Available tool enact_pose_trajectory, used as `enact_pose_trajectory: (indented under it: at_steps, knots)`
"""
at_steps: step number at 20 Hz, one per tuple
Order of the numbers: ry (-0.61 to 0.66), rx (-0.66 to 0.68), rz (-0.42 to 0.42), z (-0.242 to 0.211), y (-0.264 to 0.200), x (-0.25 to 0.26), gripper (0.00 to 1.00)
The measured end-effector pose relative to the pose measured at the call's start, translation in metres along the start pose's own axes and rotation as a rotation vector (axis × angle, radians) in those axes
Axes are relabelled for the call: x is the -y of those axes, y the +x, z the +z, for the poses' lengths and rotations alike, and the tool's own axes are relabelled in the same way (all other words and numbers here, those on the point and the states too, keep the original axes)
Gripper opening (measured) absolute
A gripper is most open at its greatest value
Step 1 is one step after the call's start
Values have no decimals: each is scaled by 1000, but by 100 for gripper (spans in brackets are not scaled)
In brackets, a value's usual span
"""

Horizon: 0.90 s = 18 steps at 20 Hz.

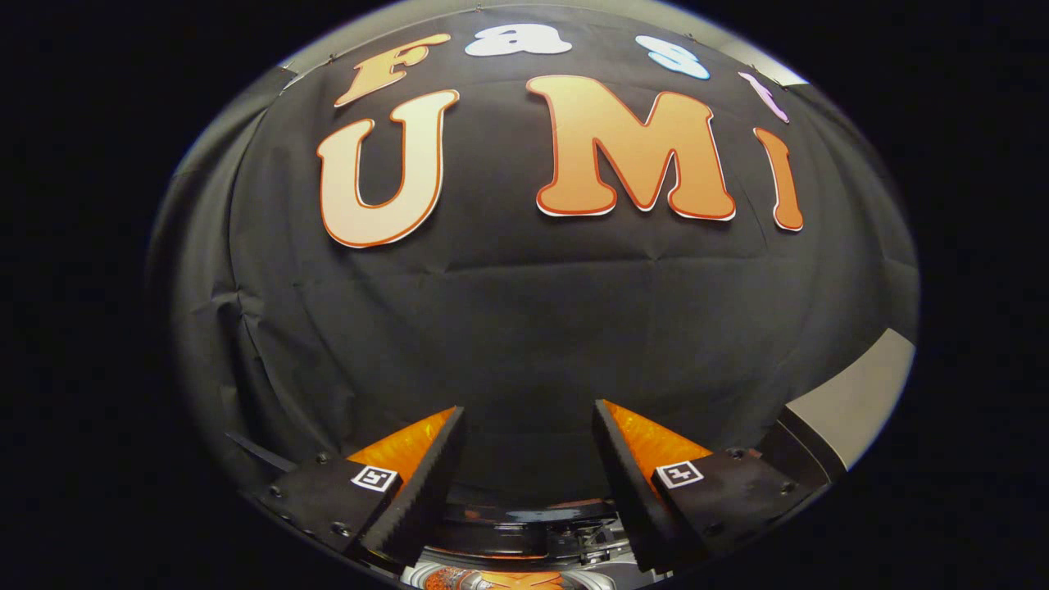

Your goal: Put the clothes into the washing machine and then close the washing machine lid.

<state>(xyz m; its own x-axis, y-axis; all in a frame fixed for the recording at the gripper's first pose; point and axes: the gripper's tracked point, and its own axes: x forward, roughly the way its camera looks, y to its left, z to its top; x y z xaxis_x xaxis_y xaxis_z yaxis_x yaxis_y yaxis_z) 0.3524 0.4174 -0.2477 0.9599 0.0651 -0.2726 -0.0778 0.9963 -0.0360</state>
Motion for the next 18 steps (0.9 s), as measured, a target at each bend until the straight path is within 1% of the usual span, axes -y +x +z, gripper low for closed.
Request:
enact_pose_trajectory:
  at_steps: [11, 18]
  knots:
    - [-10, 79, 14, -7, -35, -1, 99]
    - [-32, 103, 22, -24, -74, 0, 98]
